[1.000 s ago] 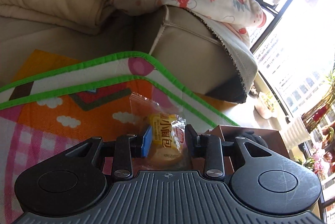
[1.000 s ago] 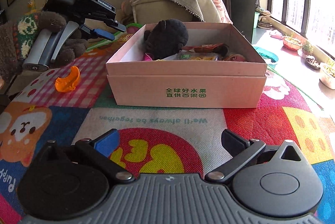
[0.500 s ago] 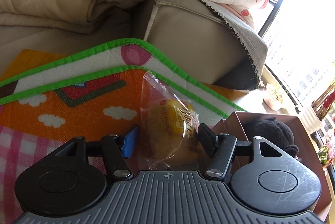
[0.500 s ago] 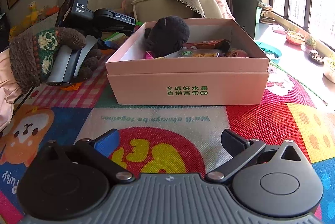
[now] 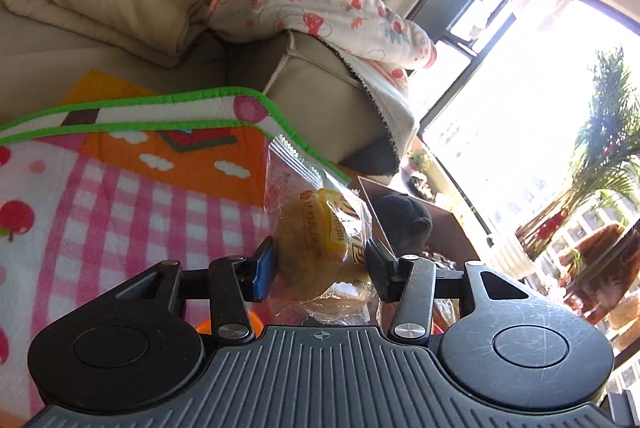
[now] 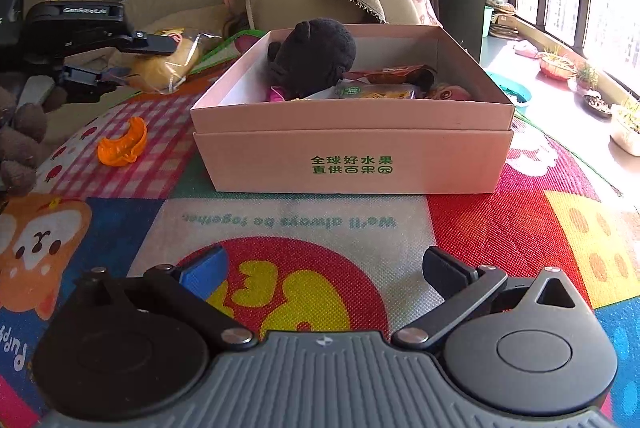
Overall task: Organize objects
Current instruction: 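Grasp the bagged bun on the mat with the left gripper, then grasp the orange toy cup with the right gripper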
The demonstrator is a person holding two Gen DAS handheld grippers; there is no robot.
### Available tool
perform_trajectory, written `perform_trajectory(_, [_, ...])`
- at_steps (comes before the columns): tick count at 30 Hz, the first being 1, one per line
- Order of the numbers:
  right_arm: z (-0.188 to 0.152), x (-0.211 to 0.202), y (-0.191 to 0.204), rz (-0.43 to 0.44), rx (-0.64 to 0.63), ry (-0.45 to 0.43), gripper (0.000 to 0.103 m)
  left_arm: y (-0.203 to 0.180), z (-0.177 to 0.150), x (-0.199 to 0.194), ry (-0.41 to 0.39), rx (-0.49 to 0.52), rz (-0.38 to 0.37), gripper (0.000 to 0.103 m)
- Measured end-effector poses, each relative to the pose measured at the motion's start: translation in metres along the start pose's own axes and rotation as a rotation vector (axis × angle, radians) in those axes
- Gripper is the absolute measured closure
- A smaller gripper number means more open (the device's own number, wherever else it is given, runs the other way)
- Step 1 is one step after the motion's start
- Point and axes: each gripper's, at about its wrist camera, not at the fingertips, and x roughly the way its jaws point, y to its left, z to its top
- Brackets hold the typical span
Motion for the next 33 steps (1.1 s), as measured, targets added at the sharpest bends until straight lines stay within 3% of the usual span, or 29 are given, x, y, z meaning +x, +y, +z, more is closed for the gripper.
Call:
perform_trajectory(6, [0.000,0.004,0.010,-0.046,-0.054,0.022,0.000,0.035,-0.059,-0.085,-0.119,-0.104,0.079,0.051])
perform_trajectory(9, [0.000,0.003,0.021,-0.069,-0.101,0.022,0.000,0.043,-0.078,-0.115,-0.182,-0.111,0.079,0.051])
perform_trajectory(13, [0.009,0.002,0.052,0.010,-0.161,0.028,0.000,0.047,-0.089,-0.136,-0.247,-0.066,0.091,0.051])
perform_trajectory(17, [0.023,0.004,0.107,0.058,-0.329,-0.013,0.000,0.056,-0.091,-0.141,-0.243,-0.103,0.086,0.051])
perform_trajectory(22, [0.037,0.022,0.170,0.098,-0.501,-0.077,0.000,0.059,-0.094,-0.144,-0.191,-0.090,0.132,0.051])
perform_trajectory(26, [0.052,0.047,0.200,0.129,-0.524,-0.066,0.005,0.065,-0.095,-0.145,-0.122,-0.117,0.131,0.051])
perform_trajectory(31, [0.072,0.083,0.212,0.112,-0.469,-0.023,0.012,0.067,-0.095,-0.151,-0.125,-0.128,0.121,0.051])
perform_trajectory(33, [0.079,0.093,0.207,0.110,-0.433,0.008,0.025,0.070,-0.096,-0.153,-0.125,-0.139,0.117,0.051])
